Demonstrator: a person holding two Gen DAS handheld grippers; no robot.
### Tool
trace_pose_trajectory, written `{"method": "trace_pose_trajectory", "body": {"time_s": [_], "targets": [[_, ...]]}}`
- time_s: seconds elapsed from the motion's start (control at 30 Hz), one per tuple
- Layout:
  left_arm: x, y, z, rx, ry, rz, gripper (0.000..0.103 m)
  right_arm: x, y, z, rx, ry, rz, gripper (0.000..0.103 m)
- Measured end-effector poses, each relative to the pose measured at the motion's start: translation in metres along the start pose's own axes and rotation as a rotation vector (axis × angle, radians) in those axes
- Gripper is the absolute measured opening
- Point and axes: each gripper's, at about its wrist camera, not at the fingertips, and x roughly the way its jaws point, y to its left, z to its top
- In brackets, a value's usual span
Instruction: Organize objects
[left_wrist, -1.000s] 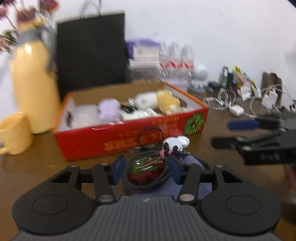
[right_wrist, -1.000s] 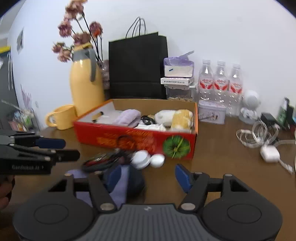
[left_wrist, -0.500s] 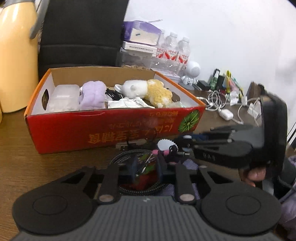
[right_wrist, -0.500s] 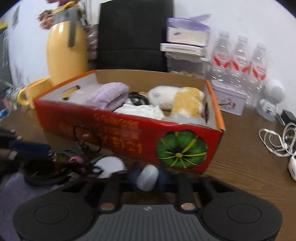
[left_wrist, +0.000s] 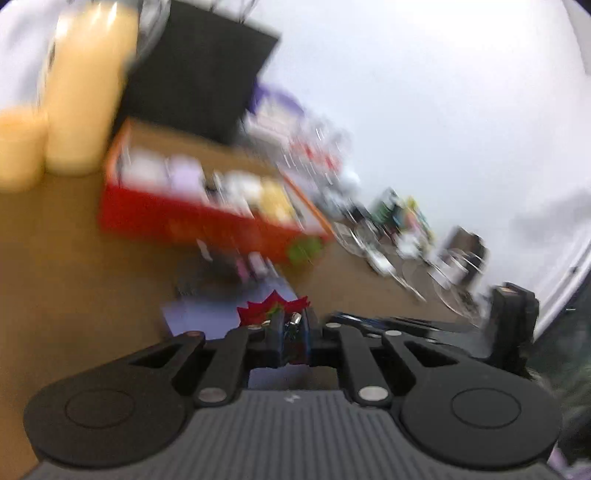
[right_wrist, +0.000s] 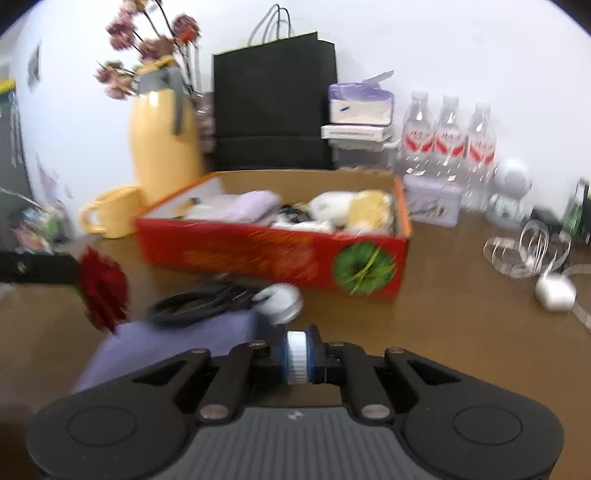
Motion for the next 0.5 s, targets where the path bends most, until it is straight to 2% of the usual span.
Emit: {"method": "trace_pose_trajectory", "body": {"time_s": [0.1,0.13,0.2,0.27,0.33,0.4,0.43,0.5], "targets": [[0.002,0.001,-0.027,-0.072,0.095,-0.025,0.010,-0.017,0.024,-0.028,0.014,0.049,0.099,0.009],[0.004,0.003,-0.034,-0.086,0.117,-0.005,0.011,-0.021,0.031,-0.035,0.018,0.062,0.126,0.009],[0.003,0.009,-0.042,-0.098,0.106,0.075,0.016,-0.028,0.039,-0.046,0.023,0.076,0.140,0.010],[0.000,0.010,-0.046,-0.081,0.098,0.149,0.032,-0.032,0.042,-0.052,0.027,0.083,0.091,0.015],[-0.008,0.004,-0.049,-0.045,0.077,0.153,0.058,-0.040,0.038,-0.053,0.036,0.076,0.032,0.018],[-0.012,-0.007,-0.054,0.015,0.066,0.135,0.070,-0.051,0.034,-0.053,0.053,0.045,-0.001,0.031],[-0.012,-0.012,-0.057,0.044,0.059,0.134,0.076,-0.057,0.032,-0.053,0.062,0.031,-0.011,0.034],[-0.011,-0.020,-0.061,0.077,0.051,0.156,0.077,-0.068,0.030,-0.056,0.067,0.021,-0.017,0.038]]}}
